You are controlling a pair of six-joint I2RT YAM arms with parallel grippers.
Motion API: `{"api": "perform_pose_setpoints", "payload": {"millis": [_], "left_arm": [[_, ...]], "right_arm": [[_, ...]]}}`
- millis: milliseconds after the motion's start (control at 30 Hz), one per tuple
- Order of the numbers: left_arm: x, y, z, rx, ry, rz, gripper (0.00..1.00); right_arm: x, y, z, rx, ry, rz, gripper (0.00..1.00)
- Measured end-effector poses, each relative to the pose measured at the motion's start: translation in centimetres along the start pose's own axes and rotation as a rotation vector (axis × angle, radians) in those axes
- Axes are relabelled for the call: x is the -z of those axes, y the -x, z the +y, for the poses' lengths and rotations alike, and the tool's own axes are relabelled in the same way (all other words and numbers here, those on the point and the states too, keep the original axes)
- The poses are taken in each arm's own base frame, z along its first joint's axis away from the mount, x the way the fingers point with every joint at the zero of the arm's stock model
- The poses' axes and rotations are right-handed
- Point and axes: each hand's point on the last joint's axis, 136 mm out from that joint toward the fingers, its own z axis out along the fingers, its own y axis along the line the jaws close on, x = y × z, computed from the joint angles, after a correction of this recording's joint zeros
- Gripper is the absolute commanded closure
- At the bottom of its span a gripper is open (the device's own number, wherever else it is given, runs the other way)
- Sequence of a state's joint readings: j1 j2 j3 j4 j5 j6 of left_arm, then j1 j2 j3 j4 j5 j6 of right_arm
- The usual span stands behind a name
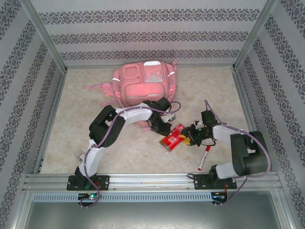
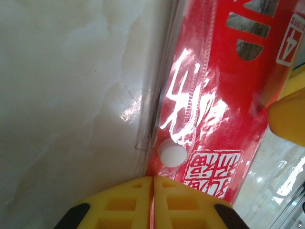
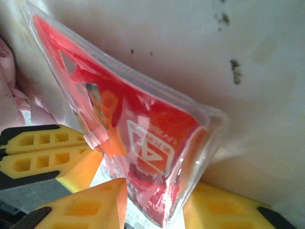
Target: Pack the student bag
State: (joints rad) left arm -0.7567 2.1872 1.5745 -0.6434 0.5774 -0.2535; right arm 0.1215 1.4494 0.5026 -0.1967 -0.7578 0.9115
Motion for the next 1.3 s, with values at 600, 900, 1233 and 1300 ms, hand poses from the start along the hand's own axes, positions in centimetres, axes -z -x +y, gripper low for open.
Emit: {"api": "perform_pose_setpoints", "payload": {"millis": [600, 900, 1233, 1300], "left_arm": [[3.9, 1.8, -0.9, 0.001, -0.011, -0.101, 0.58], [23.6, 10.0, -4.0, -0.303, 0.254, -0.542, 0.41], [19.5, 9.6, 8.3, -0.444, 0.608, -0.239, 0.24], [17.4, 9.4, 9.9, -0.465, 0.626, -0.163, 0.24]], "right_arm": [[0.4, 0.3, 5.5, 0.238, 0.171, -0.048, 1.0], [10.3, 5.3, 12.5, 0.356, 0.228, -0.363, 1.0], [12.4, 6.4, 14.8, 0.389, 0.214, -0.413, 1.0], [12.2, 6.4, 14.6, 0.383, 0.208, -0.408, 1.0]]}}
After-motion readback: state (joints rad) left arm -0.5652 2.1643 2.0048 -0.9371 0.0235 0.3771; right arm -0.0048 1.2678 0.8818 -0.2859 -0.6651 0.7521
